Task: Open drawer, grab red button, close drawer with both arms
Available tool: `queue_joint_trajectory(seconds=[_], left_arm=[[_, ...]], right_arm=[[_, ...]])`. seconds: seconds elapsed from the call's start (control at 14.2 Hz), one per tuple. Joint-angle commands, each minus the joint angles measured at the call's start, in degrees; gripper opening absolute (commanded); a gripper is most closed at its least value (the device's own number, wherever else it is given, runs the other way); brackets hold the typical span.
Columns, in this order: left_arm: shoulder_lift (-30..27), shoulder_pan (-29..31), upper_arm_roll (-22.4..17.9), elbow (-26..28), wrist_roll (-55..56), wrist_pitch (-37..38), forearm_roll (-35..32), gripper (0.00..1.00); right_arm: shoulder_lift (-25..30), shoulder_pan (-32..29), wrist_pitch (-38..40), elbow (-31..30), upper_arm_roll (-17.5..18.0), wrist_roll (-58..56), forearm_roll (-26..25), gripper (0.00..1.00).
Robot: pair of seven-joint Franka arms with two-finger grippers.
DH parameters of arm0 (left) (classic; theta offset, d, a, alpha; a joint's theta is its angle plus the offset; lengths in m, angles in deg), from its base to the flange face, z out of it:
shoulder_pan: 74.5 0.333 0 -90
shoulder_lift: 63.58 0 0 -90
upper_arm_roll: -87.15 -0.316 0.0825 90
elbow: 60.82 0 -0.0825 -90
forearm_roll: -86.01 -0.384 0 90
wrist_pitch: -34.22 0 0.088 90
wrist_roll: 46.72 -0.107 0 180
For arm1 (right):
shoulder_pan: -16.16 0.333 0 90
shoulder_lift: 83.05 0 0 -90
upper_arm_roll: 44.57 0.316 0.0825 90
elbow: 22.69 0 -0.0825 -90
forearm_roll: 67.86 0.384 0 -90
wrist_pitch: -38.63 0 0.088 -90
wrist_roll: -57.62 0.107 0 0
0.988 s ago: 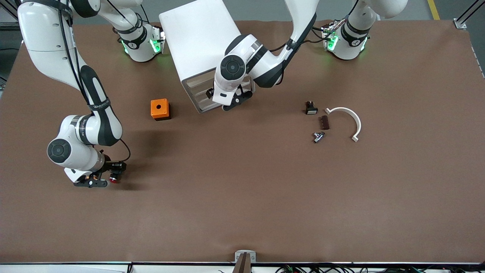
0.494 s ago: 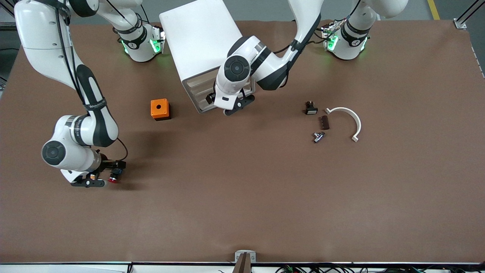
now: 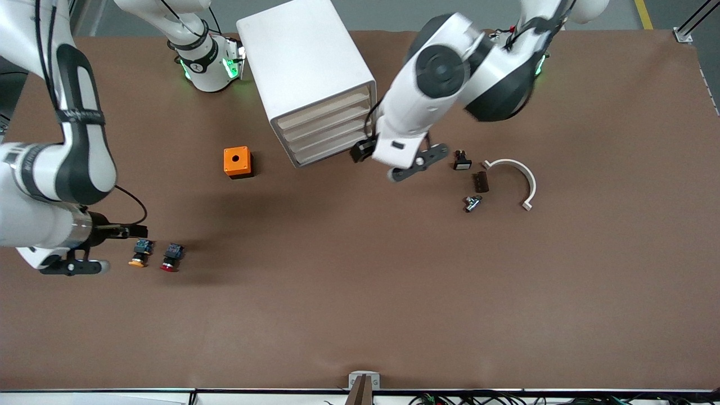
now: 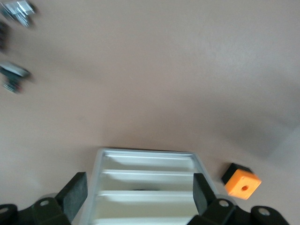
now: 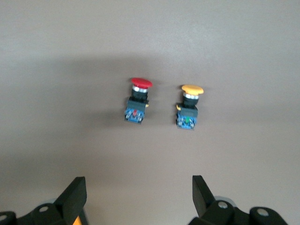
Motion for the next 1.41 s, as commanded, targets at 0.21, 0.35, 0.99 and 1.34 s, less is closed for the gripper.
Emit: queue_joint_trajectory(seconds=[0.21,0.35,0.99,1.34], left_arm=[[-9.83,12.37,0.42,1.48,-20.88,12.52,-2.45,0.99],[-11.93,14.14,0.69,1.83,-27.21,16.04,-8.84,0.99],[-16.86,33.9,4.45,5.88,-50.08,18.87,-12.03,0.99],[-16.86,41.74,10.97,9.82,-52.81,13.34,-14.76,1.0]], right_arm=[[1.14,-1.77,13.01,11.36,-0.06,0.48,-0.82,1.0],[2.81,-3.01,13.19,11.45,-0.42,0.13,-0.29,1.0],[4.31,-4.5,18.64,18.39,0.02,0.22,-0.02,1.0],[12.11,-3.45,20.75,14.55,0.11,2.15,1.29,1.0]])
